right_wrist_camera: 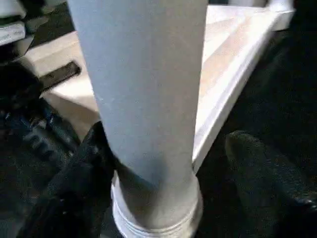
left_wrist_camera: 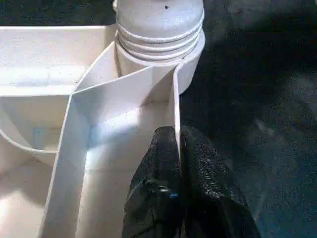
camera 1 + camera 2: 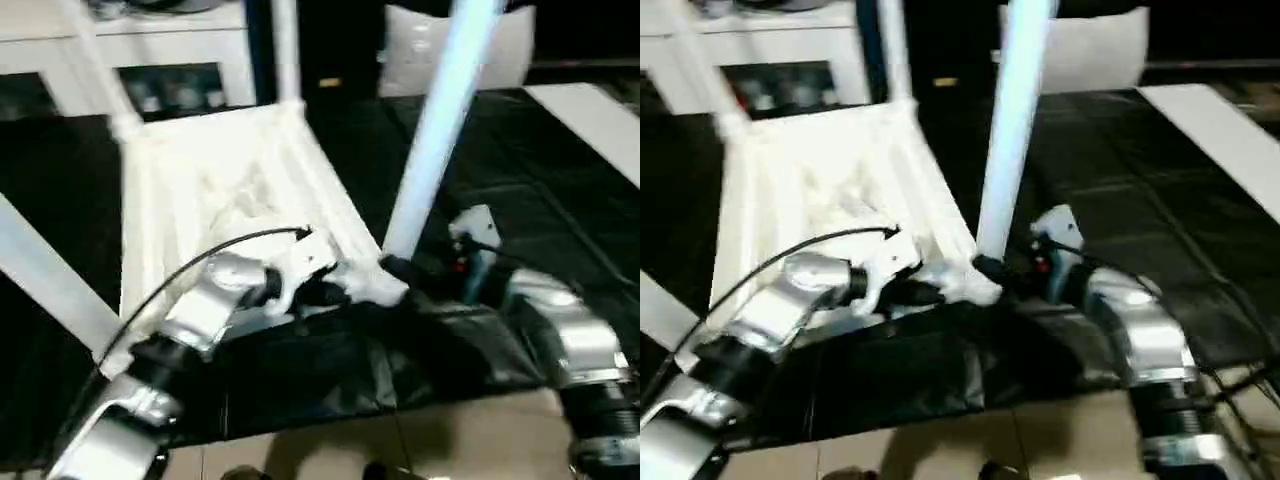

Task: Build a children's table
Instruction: Rotate leg to tighten

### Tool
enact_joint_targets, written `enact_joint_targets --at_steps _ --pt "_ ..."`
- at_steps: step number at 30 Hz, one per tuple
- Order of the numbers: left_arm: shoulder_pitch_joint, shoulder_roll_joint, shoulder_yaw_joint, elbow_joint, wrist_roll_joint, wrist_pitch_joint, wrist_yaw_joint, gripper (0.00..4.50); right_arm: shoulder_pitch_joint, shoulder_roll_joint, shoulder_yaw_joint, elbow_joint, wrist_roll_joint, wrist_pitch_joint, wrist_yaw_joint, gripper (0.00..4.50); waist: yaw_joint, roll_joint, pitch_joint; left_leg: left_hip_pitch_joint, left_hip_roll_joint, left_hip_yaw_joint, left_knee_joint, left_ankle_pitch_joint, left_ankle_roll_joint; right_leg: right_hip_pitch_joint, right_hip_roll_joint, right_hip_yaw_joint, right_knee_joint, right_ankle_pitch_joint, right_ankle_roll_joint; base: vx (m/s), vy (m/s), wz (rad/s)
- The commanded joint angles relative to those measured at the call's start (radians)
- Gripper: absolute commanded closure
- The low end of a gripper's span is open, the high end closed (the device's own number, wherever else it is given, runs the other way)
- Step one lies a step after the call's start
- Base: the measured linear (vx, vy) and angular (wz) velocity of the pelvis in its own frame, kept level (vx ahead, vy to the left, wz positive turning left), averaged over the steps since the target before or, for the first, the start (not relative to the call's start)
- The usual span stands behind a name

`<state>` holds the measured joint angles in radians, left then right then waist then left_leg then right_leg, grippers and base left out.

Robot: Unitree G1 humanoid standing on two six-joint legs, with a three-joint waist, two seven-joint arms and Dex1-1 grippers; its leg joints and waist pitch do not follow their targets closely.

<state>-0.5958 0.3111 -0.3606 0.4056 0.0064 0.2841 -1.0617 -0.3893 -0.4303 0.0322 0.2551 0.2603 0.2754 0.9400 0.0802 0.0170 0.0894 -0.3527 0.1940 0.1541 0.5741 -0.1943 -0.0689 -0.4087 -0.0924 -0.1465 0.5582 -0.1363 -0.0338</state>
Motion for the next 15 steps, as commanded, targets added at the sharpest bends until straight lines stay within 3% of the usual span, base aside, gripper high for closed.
enact_joint_targets --at_steps 1,5,9,10,15 --pt "0.007 0.045 -0.044 0.006 0.005 -0.063 -0.102 4.5 0.009 -0.064 0.023 -0.016 -0.01 -0.022 0.112 0.68 0.006 -0.013 -0.081 -0.007 0.031 0.003 -0.051 -0.084 0.115 0.071 -0.065 0.065 -0.054 -0.279 -0.168 0.0 0.0 0.0" --pt "0.008 0.081 -0.062 0.005 -0.008 -0.104 -0.201 4.5 0.013 -0.106 0.047 -0.038 0.041 0.005 0.26 0.93 0.015 -0.008 -0.08 -0.004 0.038 0.003 -0.052 -0.096 0.128 0.07 -0.064 0.063 -0.05 -0.274 -0.178 0.0 0.0 0.0" --pt "0.003 0.108 -0.082 -0.005 -0.022 -0.126 -0.289 4.5 -0.004 -0.125 0.075 -0.022 0.069 0.023 0.35 1.13 0.019 -0.008 -0.079 -0.001 0.042 0.003 -0.053 -0.123 0.112 0.068 -0.066 0.064 -0.053 -0.309 -0.182 0.0 0.0 0.0" --pt "-0.002 0.117 -0.094 -0.003 -0.024 -0.135 -0.317 4.5 -0.013 -0.131 0.091 -0.009 0.078 0.024 0.385 1.31 0.022 -0.013 -0.08 0.002 0.043 0.004 -0.054 -0.125 0.103 0.067 -0.067 0.066 -0.053 -0.31 -0.185 0.0 0.0 0.0" --pt "-0.009 0.121 -0.108 0.005 -0.02 -0.158 -0.349 4.5 -0.03 -0.136 0.123 0.017 0.087 0.038 0.48 1.6 0.032 -0.011 -0.08 0.004 0.044 0.005 -0.053 -0.145 0.093 0.064 -0.067 0.069 -0.049 -0.31 -0.194 0.0 0.0 0.0"
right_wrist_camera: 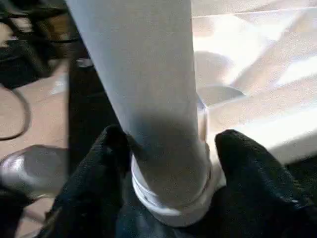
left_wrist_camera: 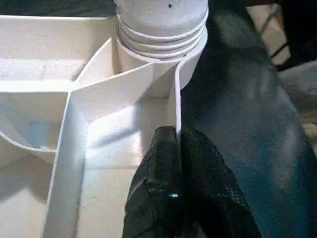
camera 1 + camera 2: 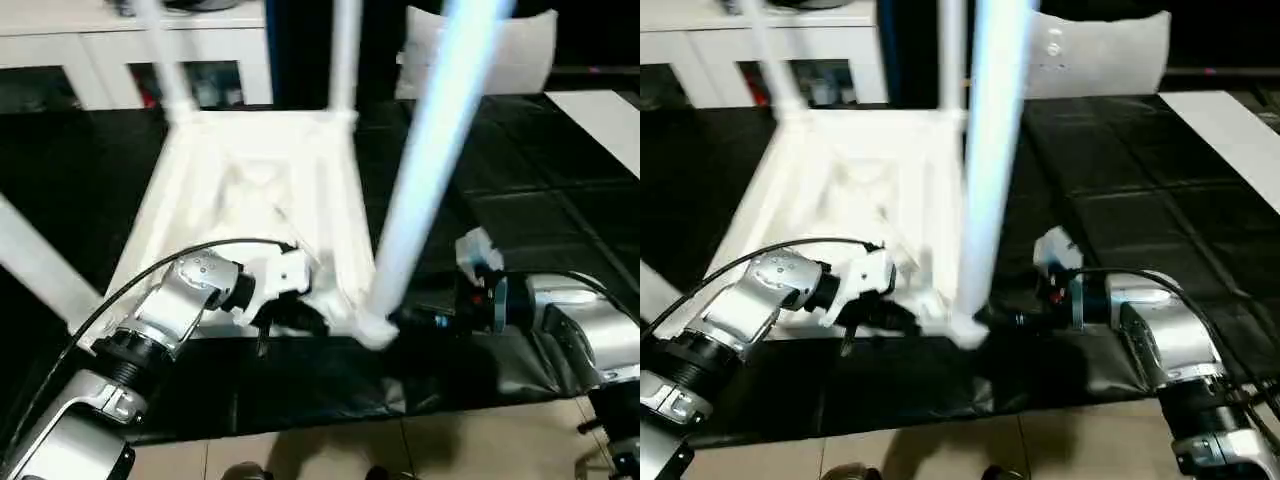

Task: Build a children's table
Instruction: Rotate leg to tighten

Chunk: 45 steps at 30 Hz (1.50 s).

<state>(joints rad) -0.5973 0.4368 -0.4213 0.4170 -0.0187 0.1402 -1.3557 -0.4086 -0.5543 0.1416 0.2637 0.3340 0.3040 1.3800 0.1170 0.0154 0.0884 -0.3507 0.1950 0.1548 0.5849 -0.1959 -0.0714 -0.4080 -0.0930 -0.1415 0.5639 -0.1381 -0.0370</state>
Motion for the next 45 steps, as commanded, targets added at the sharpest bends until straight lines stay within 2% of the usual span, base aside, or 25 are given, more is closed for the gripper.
enact_joint_targets --at_steps 1,10,13,21,22,23,24,25,27,28,29,30,31,33,34,35,36,37,38,39,40,42,43,44,45 --pt "-0.007 -0.006 -0.049 -0.009 0.006 -0.015 -0.06 4.5 -0.014 -0.01 0.024 0.015 0.012 0.014 0.057 1.76 -0.004 -0.009 -0.078 0.002 0.043 0.004 -0.064 -0.147 0.093 0.064 -0.067 0.065 -0.055 -0.314 -0.19 0.0 0.0 0.0" --pt "-0.006 -0.002 -0.047 -0.005 0.009 -0.024 -0.074 4.5 -0.034 0.006 0.052 0.073 -0.002 -0.006 0.092 2.5 -0.005 -0.02 -0.077 -0.001 0.037 0.005 -0.064 -0.147 0.076 0.063 -0.066 0.07 -0.061 -0.398 -0.152 0.0 0.0 0.0" --pt "-0.005 -0.002 -0.046 -0.003 0.007 -0.024 -0.073 4.5 -0.039 0.009 0.055 0.09 -0.003 -0.014 0.105 2.54 -0.006 -0.021 -0.078 -0.001 0.036 0.005 -0.063 -0.146 0.075 0.063 -0.066 0.071 -0.061 -0.412 -0.145 0.0 0.0 0.0" --pt "-0.002 -0.022 -0.027 -0.001 0.001 0.013 -0.034 4.5 -0.025 0.025 0.05 0.096 0.011 -0.019 0.102 2.55 -0.005 -0.02 -0.077 -0.002 0.036 0.007 -0.062 -0.14 0.08 0.062 -0.064 0.072 -0.059 -0.394 -0.157 0.0 0.0 0.0" --pt "-0.005 -0.041 -0.005 -0.006 -0.007 0.065 0.012 4.5 -0.002 0.036 0.033 0.063 0.032 0.002 0.072 2.55 -0.006 -0.016 -0.076 -0.001 0.036 0.007 -0.062 -0.146 0.078 0.061 -0.063 0.073 -0.061 -0.397 -0.155 0.0 0.0 0.0" --pt "-0.005 -0.047 0.004 -0.012 -0.013 0.085 0.026 4.5 0.008 0.041 0.028 0.047 0.038 0.012 0.056 2.55 -0.002 -0.008 -0.075 0.003 0.036 0.006 -0.062 -0.155 0.075 0.058 -0.064 0.073 -0.063 -0.404 -0.158 0.0 0.0 0.0" --pt "-0.005 -0.066 0.029 -0.029 -0.032 0.142 0.063 4.5 0.037 0.055 0.015 0.001 0.053 0.043 0.008 2.55 -0.006 -0.012 -0.074 0.002 0.038 0.008 -0.064 -0.153 0.071 0.06 -0.061 0.075 -0.063 -0.396 -0.157 0.0 0.0 0.0" --pt "-0.004 -0.075 0.039 -0.048 -0.041 0.178 0.082 4.5 0.055 0.069 0.007 -0.022 0.054 0.051 -0.033 2.55 -0.004 -0.011 -0.071 0.004 0.037 0.006 -0.065 -0.167 0.066 0.057 -0.062 0.074 -0.064 -0.411 -0.156 0.0 0.0 0.0" --pt "0.0 -0.095 0.058 -0.081 -0.049 0.239 0.132 4.5 0.079 0.103 -0.01 -0.018 0.032 0.037 -0.124 2.55 -0.011 -0.012 -0.066 0.0 0.033 0.003 -0.069 -0.198 0.056 0.06 -0.063 0.071 -0.072 -0.471 -0.13 0.0 0.0 0.0" --pt "0.001 -0.122 0.079 -0.097 -0.053 0.286 0.187 4.5 0.082 0.138 -0.033 0.032 0.01 0.009 -0.205 2.55 -0.016 -0.011 -0.062 0.003 0.03 0.003 -0.068 -0.222 0.048 0.054 -0.062 0.068 -0.079 -0.512 -0.117 0.0 0.0 0.0" --pt "-0.002 -0.147 0.096 -0.096 -0.049 0.316 0.24 4.5 0.073 0.163 -0.055 0.088 -0.004 -0.013 -0.264 2.55 -0.025 -0.007 -0.055 0.0 0.024 0.001 -0.068 -0.251 0.041 0.054 -0.062 0.061 -0.086 -0.564 -0.099 0.0 0.0 0.0" --pt "-0.003 -0.165 0.108 -0.096 -0.045 0.336 0.278 4.5 0.065 0.181 -0.07 0.128 -0.013 -0.027 -0.304 2.57 -0.033 -0.008 -0.056 0.0 0.024 0.001 -0.066 -0.262 0.035 0.053 -0.064 0.059 -0.091 -0.587 -0.09 0.0 0.0 0.0" --pt "-0.012 -0.195 0.124 -0.089 -0.035 0.366 0.335 4.5 0.055 0.203 -0.084 0.156 -0.028 -0.028 -0.364 2.57 -0.053 -0.008 -0.049 -0.004 0.015 -0.003 -0.062 -0.288 0.029 0.055 -0.06 0.044 -0.103 -0.649 -0.052 0.0 0.0 0.0" --pt "-0.017 -0.214 0.135 -0.088 -0.029 0.387 0.371 4.5 0.052 0.215 -0.091 0.164 -0.038 -0.023 -0.403 2.59 -0.067 -0.011 -0.048 -0.001 0.012 -0.005 -0.062 -0.297 0.034 0.055 -0.057 0.037 -0.116 -0.672 -0.029 0.0 0.0 0.0" --pt "-0.044 -0.257 0.156 -0.057 -0.009 0.419 0.46 4.5 0.028 0.258 -0.103 0.18 -0.072 -0.017 -0.526 2.59 -0.079 -0.01 -0.046 -0.005 0.012 -0.008 -0.063 -0.3 0.04 0.057 -0.055 0.033 -0.116 -0.662 -0.021 0.0 0.0 0.0" --pt "-0.069 -0.284 0.169 -0.024 0.009 0.429 0.532 4.5 0.009 0.297 -0.111 0.183 -0.094 0.001 -0.625 2.59 -0.094 -0.01 -0.034 -0.012 0.011 -0.012 -0.068 -0.321 0.043 0.055 -0.051 0.026 -0.124 -0.675 -0.005 0.0 0.0 0.0" --pt "-0.088 -0.303 0.18 0.0 0.022 0.434 0.584 4.5 -0.008 0.333 -0.117 0.184 -0.113 0.021 -0.714 2.59 -0.098 0.001 -0.029 -0.007 0.011 -0.014 -0.066 -0.341 0.037 0.051 -0.049 0.021 -0.127 -0.686 0.002 0.0 0.0 0.0" --pt "-0.095 -0.312 0.186 0.005 0.028 0.442 0.613 4.5 -0.015 0.355 -0.121 0.182 -0.123 0.032 -0.764 2.59 -0.119 0.004 -0.036 0.004 0.014 -0.025 -0.065 -0.386 0.031 0.063 -0.055 -0.004 -0.14 -0.662 0.011 0.0 0.0 0.0" --pt "-0.104 -0.32 0.192 0.01 0.032 0.448 0.639 4.5 -0.028 0.385 -0.133 0.183 -0.129 0.047 -0.826 2.59 -0.123 0.012 -0.033 -0.007 0.02 -0.032 -0.071 -0.391 0.037 0.073 -0.059 -0.006 -0.135 -0.629 0.009 0.0 0.0 0.0" --pt "-0.114 -0.326 0.195 0.018 0.042 0.451 0.667 4.5 -0.041 0.406 -0.139 0.189 -0.133 0.03 -0.856 2.59 -0.129 0.012 -0.029 -0.017 0.025 -0.036 -0.076 -0.396 0.042 0.079 -0.057 -0.009 -0.134 -0.604 0.01 0.0 0.0 0.0" --pt "-0.12 -0.322 0.188 0.022 0.054 0.447 0.673 4.5 -0.048 0.416 -0.138 0.189 -0.132 0.01 -0.856 2.05 -0.133 0.027 -0.025 -0.013 0.038 -0.042 -0.085 -0.447 0.049 0.077 -0.058 -0.012 -0.133 -0.565 0.004 0.0 0.0 0.0" --pt "-0.124 -0.313 0.179 0.021 0.067 0.443 0.675 4.5 -0.05 0.432 -0.137 0.158 -0.122 -0.02 -0.85 1.92 -0.136 0.024 -0.022 0.001 0.032 -0.035 -0.08 -0.457 0.053 0.064 -0.067 -0.005 -0.137 -0.536 -0.019 0.0 0.0 0.0" --pt "-0.119 -0.301 0.181 0.017 0.061 0.429 0.657 4.5 -0.041 0.433 -0.14 0.123 -0.106 -0.011 -0.837 1.85 -0.135 0.022 -0.011 -0.002 0.019 -0.028 -0.077 -0.421 0.059 0.059 -0.069 -0.001 -0.139 -0.555 -0.041 0.0 0.0 0.0" --pt "-0.118 -0.299 0.181 0.017 0.059 0.427 0.653 4.5 -0.039 0.432 -0.14 0.118 -0.103 -0.008 -0.834 1.71 -0.135 0.022 -0.011 -0.002 0.019 -0.028 -0.077 -0.421 0.059 0.059 -0.069 -0.001 -0.139 -0.555 -0.041 0.0 0.0 0.0" --pt "-0.116 -0.295 0.18 0.014 0.059 0.423 0.648 4.5 -0.036 0.426 -0.136 0.11 -0.104 -0.011 -0.823 1.56 -0.133 0.022 -0.012 -0.009 0.022 -0.029 -0.079 -0.397 0.062 0.066 -0.071 0.001 -0.134 -0.552 -0.042 0.0 0.0 0.0"
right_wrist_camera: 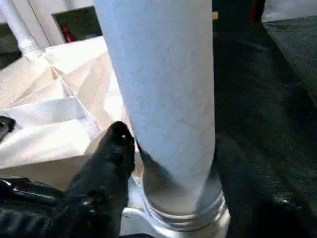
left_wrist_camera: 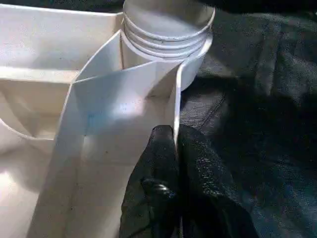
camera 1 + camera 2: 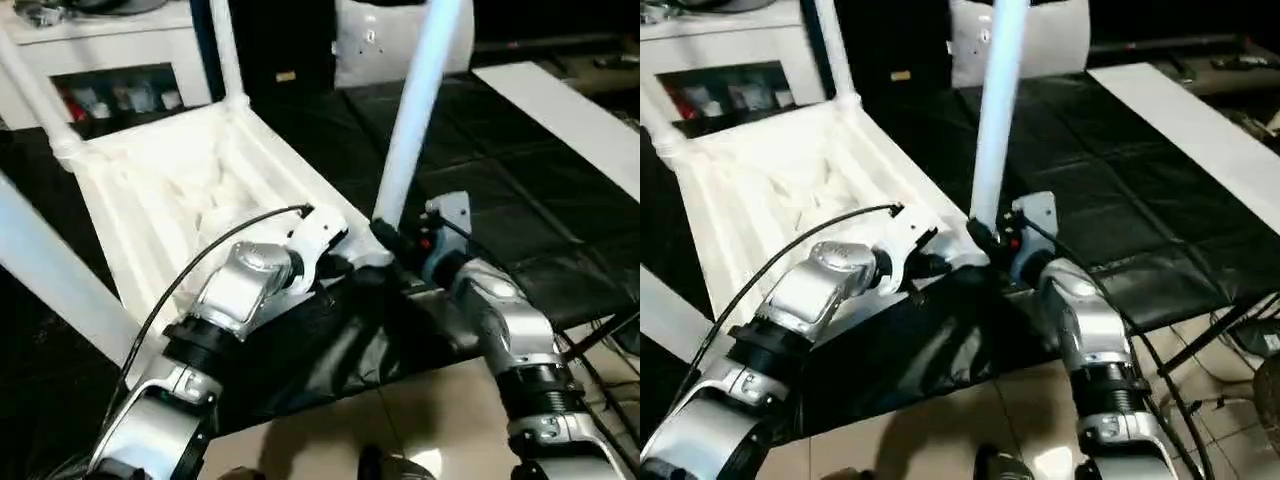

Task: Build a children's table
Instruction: Rotate leg to tighten

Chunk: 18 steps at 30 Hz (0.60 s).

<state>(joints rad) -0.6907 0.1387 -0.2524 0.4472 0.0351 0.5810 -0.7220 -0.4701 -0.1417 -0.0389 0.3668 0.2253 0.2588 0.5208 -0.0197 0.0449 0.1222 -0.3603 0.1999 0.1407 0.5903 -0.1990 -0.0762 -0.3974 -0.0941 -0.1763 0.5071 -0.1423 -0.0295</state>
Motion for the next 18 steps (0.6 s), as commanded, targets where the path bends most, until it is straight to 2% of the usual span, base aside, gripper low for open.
enact_joint_targets --at_steps 1,3,4,5,6,7,9,10,12,13,14,15,16,18 --pt "-0.017 0.014 0.009 -0.021 0.006 -0.028 0.001 4.5 0.035 -0.004 0.058 -0.014 -0.001 0.023 0.07 1.48 0.007 -0.006 -0.045 0.005 0.019 -0.012 -0.085 -0.376 0.072 0.05 -0.071 0.042 -0.076 -0.532 -0.057 0.0 0.0 0.0" --pt "-0.008 0.033 0.002 -0.029 -0.001 -0.044 -0.022 4.5 0.047 -0.033 0.056 -0.042 0.001 0.021 0.1 1.37 0.01 -0.006 -0.042 0.002 0.02 -0.01 -0.086 -0.349 0.08 0.05 -0.07 0.049 -0.069 -0.501 -0.077 0.0 0.0 0.0" --pt "-0.002 0.046 -0.003 -0.034 -0.007 -0.057 -0.038 4.5 0.056 -0.054 0.055 -0.061 0.006 0.021 0.117 1.12 0.015 -0.005 -0.044 0.001 0.024 -0.008 -0.088 -0.317 0.087 0.051 -0.071 0.057 -0.062 -0.456 -0.095 0.0 0.0 0.0" --pt "-0.002 0.046 -0.003 -0.034 -0.007 -0.057 -0.038 4.5 0.056 -0.054 0.055 -0.061 0.006 0.021 0.117 1.12 0.017 -0.005 -0.046 -0.001 0.025 -0.007 -0.087 -0.305 0.089 0.053 -0.071 0.059 -0.058 -0.438 -0.105 0.0 0.0 0.0" --pt "0.012 0.077 -0.018 -0.04 -0.008 -0.087 -0.086 4.5 0.066 -0.116 0.045 -0.083 0.016 0.01 0.175 1.03 0.019 -0.012 -0.051 -0.002 0.024 -0.006 -0.087 -0.29 0.093 0.057 -0.071 0.059 -0.057 -0.43 -0.109 0.0 0.0 0.0" --pt "0.019 0.1 -0.033 -0.037 -0.006 -0.12 -0.124 4.5 0.071 -0.161 0.037 -0.094 0.025 0.002 0.229 0.91 0.023 -0.013 -0.051 -0.009 0.026 -0.007 -0.087 -0.264 0.103 0.058 -0.069 0.063 -0.049 -0.413 -0.115 0.0 0.0 0.0" --pt "0.029 0.125 -0.047 -0.036 -0.003 -0.158 -0.165 4.5 0.079 -0.206 0.037 -0.105 0.031 -0.013 0.292 0.8 0.03 -0.015 -0.053 -0.003 0.024 0.0 -0.082 -0.232 0.114 0.05 -0.072 0.07 -0.048 -0.408 -0.124 0.0 0.0 0.0" --pt "0.039 0.141 -0.055 -0.043 -0.008 -0.184 -0.203 4.5 0.085 -0.237 0.039 -0.114 0.04 -0.013 0.342 0.69 0.037 -0.023 -0.06 -0.012 0.02 0.004 -0.076 -0.171 0.13 0.054 -0.069 0.078 -0.034 -0.36 -0.142 0.0 0.0 0.0" --pt "0.058 0.172 -0.071 -0.059 -0.019 -0.226 -0.276 4.5 0.094 -0.293 0.047 -0.127 0.05 -0.011 0.424 0.57 0.046 -0.027 -0.064 -0.013 0.018 0.005 -0.071 -0.14 0.149 0.054 -0.068 0.084 -0.025 -0.328 -0.157 0.053 -0.044 0.06" --pt "0.064 0.182 -0.076 -0.065 -0.022 -0.24 -0.297 4.5 0.095 -0.308 0.05 -0.13 0.05 -0.013 0.445 0.57 0.051 -0.025 -0.063 -0.009 0.019 0.01 -0.069 -0.112 0.164 0.046 -0.067 0.092 -0.019 -0.307 -0.173 0.054 -0.046 0.08" --pt "0.071 0.198 -0.084 -0.072 -0.035 -0.258 -0.343 4.5 0.092 -0.332 0.057 -0.133 0.052 -0.016 0.485 0.57 0.056 -0.031 -0.07 -0.011 0.018 0.013 -0.066 -0.077 0.176 0.053 -0.066 0.092 -0.013 -0.281 -0.188 0.058 -0.051 0.05" --pt "0.076 0.219 -0.1 -0.073 -0.038 -0.293 -0.391 4.5 0.087 -0.352 0.062 -0.134 0.064 -0.015 0.535 0.57 0.064 -0.028 -0.074 -0.013 0.016 0.011 -0.064 -0.048 0.185 0.057 -0.066 0.09 -0.006 -0.253 -0.194 0.052 -0.048 0.01" --pt "0.077 0.234 -0.113 -0.071 -0.042 -0.319 -0.422 4.5 0.083 -0.368 0.067 -0.134 0.075 -0.014 0.569 0.57 0.071 -0.03 -0.077 -0.012 0.016 0.012 -0.06 -0.009 0.212 0.053 -0.064 0.092 0.0 -0.203 -0.202 0.052 -0.048 0.01" --pt "0.084 0.269 -0.139 -0.068 -0.045 -0.365 -0.49 4.5 0.073 -0.389 0.093 -0.132 0.096 -0.01 0.651 0.57 0.082 -0.029 -0.082 -0.018 0.015 0.011 -0.052 0.054 0.24 0.053 -0.059 0.092 0.02 -0.116 -0.217 0.0 0.0 0.0"
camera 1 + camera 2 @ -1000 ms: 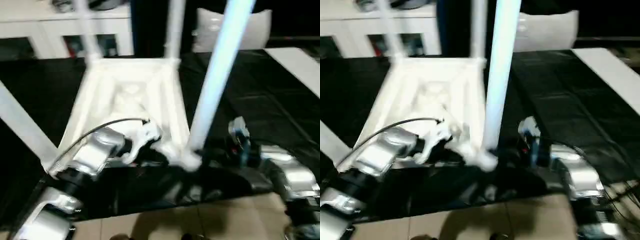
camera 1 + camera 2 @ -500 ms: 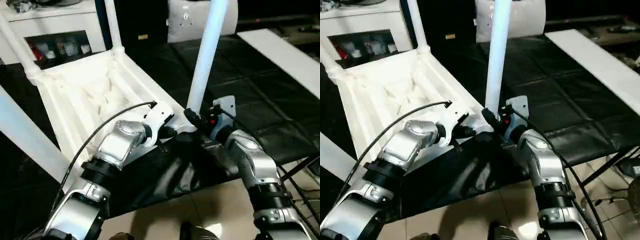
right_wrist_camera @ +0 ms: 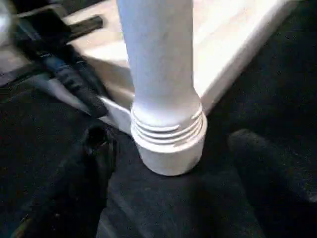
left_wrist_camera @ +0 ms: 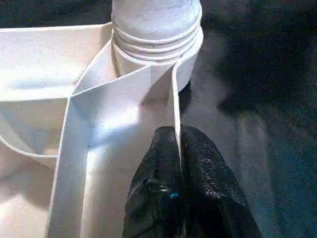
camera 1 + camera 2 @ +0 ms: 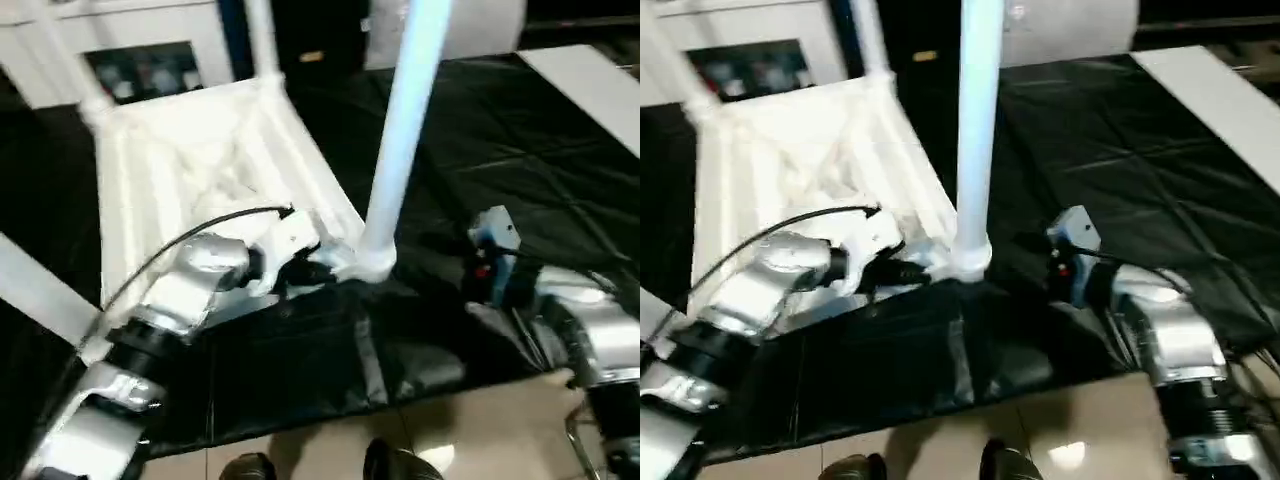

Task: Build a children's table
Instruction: Rotate leg to tighten

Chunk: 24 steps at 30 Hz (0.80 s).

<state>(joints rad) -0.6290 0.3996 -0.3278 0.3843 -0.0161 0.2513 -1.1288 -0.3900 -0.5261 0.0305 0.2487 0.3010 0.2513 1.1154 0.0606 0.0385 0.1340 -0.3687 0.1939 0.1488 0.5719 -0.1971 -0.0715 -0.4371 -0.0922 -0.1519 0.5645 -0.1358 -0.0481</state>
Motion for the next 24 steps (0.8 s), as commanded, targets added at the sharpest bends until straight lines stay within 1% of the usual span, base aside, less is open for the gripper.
enact_joint_targets --at_steps 1,2,3,4,6,7,8,9,10,11,12,14,15,16,18,19,23,24 --pt "0.024 0.023 -0.076 -0.006 0.008 -0.059 -0.113 4.5 -0.012 -0.011 0.037 -0.012 0.023 -0.007 0.091 0.57 0.011 -0.02 -0.092 -0.007 0.025 0.005 -0.031 0.069 0.254 0.086 -0.058 0.065 -0.034 -0.102 -0.21 0.0 0.0 0.0" --pt "0.021 0.032 -0.085 0.001 0.01 -0.076 -0.139 4.5 -0.02 -0.014 0.045 -0.003 0.032 -0.002 0.124 0.57 0.016 -0.018 -0.098 -0.005 0.026 0.004 -0.029 0.063 0.253 0.088 -0.059 0.064 -0.034 -0.114 -0.212 0.0 0.0 0.0" --pt "0.021 0.032 -0.085 0.001 0.01 -0.076 -0.139 4.5 -0.02 -0.014 0.045 -0.003 0.032 -0.002 0.124 0.74 0.018 -0.018 -0.096 -0.005 0.029 0.004 -0.03 0.054 0.248 0.087 -0.06 0.064 -0.035 -0.132 -0.211 0.0 0.0 0.0" --pt "0.015 0.039 -0.093 0.003 0.01 -0.095 -0.172 4.5 -0.03 -0.013 0.061 0.011 0.04 -0.006 0.168 0.85 0.029 -0.019 -0.091 -0.001 0.032 0.006 -0.033 0.013 0.219 0.084 -0.061 0.064 -0.043 -0.211 -0.199 0.0 0.0 0.0" --pt "0.014 0.04 -0.093 0.0 0.009 -0.101 -0.187 4.5 -0.034 -0.011 0.073 0.016 0.038 -0.013 0.184 1.03 0.036 -0.017 -0.091 0.003 0.034 0.006 -0.036 -0.012 0.195 0.083 -0.063 0.066 -0.047 -0.254 -0.19 0.0 0.0 0.0" --pt "0.013 0.039 -0.094 -0.003 0.004 -0.107 -0.201 4.5 -0.04 -0.003 0.085 0.026 0.031 -0.02 0.195 1.22 0.039 -0.015 -0.089 0.002 0.037 0.005 -0.039 -0.04 0.166 0.083 -0.064 0.068 -0.051 -0.288 -0.18 0.0 0.0 0.0" --pt "0.013 0.039 -0.095 -0.004 0.0 -0.11 -0.207 4.5 -0.044 0.0 0.089 0.031 0.029 -0.021 0.2 1.22 0.041 -0.015 -0.089 0.004 0.037 0.004 -0.04 -0.053 0.155 0.083 -0.064 0.068 -0.052 -0.302 -0.178 0.0 0.0 0.0" --pt "0.012 0.039 -0.096 -0.004 -0.003 -0.112 -0.212 4.5 -0.048 0.003 0.092 0.035 0.027 -0.021 0.204 1.31 0.041 -0.014 -0.09 0.005 0.037 0.004 -0.04 -0.062 0.147 0.083 -0.065 0.068 -0.053 -0.31 -0.177 0.0 0.0 0.0" --pt "0.009 0.036 -0.101 -0.006 -0.005 -0.116 -0.218 4.5 -0.058 0.013 0.098 0.044 0.029 -0.02 0.214 1.31 0.043 -0.015 -0.09 0.003 0.038 0.003 -0.041 -0.069 0.134 0.084 -0.064 0.069 -0.051 -0.309 -0.175 0.0 0.0 0.0" --pt "0.006 0.034 -0.104 -0.004 -0.007 -0.121 -0.223 4.5 -0.068 0.02 0.104 0.053 0.033 -0.017 0.226 1.48 0.043 -0.017 -0.09 0.004 0.038 0.003 -0.041 -0.072 0.131 0.084 -0.064 0.07 -0.051 -0.306 -0.176 0.0 0.0 0.0" --pt "0.002 0.032 -0.105 -0.002 -0.008 -0.124 -0.224 4.5 -0.075 0.023 0.108 0.06 0.036 -0.015 0.233 1.57 0.043 -0.015 -0.088 0.003 0.038 0.002 -0.042 -0.09 0.125 0.083 -0.064 0.071 -0.051 -0.309 -0.18 0.0 0.0 0.0" --pt "-0.004 0.024 -0.104 0.008 -0.011 -0.13 -0.23 4.5 -0.094 0.032 0.115 0.091 0.039 -0.007 0.256 1.81 0.043 -0.015 -0.088 0.002 0.037 0.002 -0.042 -0.092 0.12 0.083 -0.065 0.072 -0.05 -0.303 -0.183 0.0 0.0 0.0" --pt "-0.004 0.023 -0.103 0.011 -0.011 -0.132 -0.232 4.5 -0.098 0.032 0.118 0.098 0.04 -0.003 0.265 1.81 0.044 -0.015 -0.089 0.004 0.037 0.003 -0.041 -0.09 0.12 0.082 -0.063 0.073 -0.049 -0.296 -0.184 0.0 0.0 0.0" --pt "-0.004 0.022 -0.102 0.012 -0.012 -0.134 -0.234 4.5 -0.102 0.03 0.123 0.103 0.04 0.003 0.278 1.91 0.046 -0.016 -0.091 0.007 0.037 0.005 -0.04 -0.087 0.122 0.081 -0.063 0.075 -0.048 -0.282 -0.191 0.0 0.0 0.0" --pt "-0.002 0.021 -0.101 0.015 -0.01 -0.137 -0.236 4.5 -0.103 0.027 0.128 0.105 0.041 0.006 0.288 2.16 0.047 -0.017 -0.093 0.003 0.036 0.005 -0.039 -0.079 0.126 0.085 -0.064 0.075 -0.047 -0.28 -0.187 0.0 0.0 0.0" --pt "0.005 0.025 -0.1 0.015 -0.01 -0.139 -0.24 4.5 -0.101 0.021 0.133 0.105 0.044 0.013 0.302 2.21 0.048 -0.019 -0.096 -0.001 0.035 0.004 -0.037 -0.058 0.13 0.087 -0.063 0.074 -0.043 -0.265 -0.183 0.0 0.0 0.0" --pt "0.014 0.027 -0.096 0.003 -0.022 -0.123 -0.241 4.5 -0.094 0.018 0.129 0.101 0.054 0.031 0.317 2.31 0.048 -0.019 -0.097 -0.002 0.034 0.005 -0.035 -0.041 0.14 0.086 -0.063 0.074 -0.041 -0.252 -0.185 0.0 0.0 0.0" --pt "0.015 0.027 -0.095 0.001 -0.024 -0.119 -0.241 4.5 -0.091 0.019 0.128 0.098 0.058 0.037 0.32 2.32 0.048 -0.02 -0.098 -0.003 0.033 0.005 -0.035 -0.038 0.142 0.087 -0.063 0.074 -0.04 -0.25 -0.185 0.0 0.0 0.0"
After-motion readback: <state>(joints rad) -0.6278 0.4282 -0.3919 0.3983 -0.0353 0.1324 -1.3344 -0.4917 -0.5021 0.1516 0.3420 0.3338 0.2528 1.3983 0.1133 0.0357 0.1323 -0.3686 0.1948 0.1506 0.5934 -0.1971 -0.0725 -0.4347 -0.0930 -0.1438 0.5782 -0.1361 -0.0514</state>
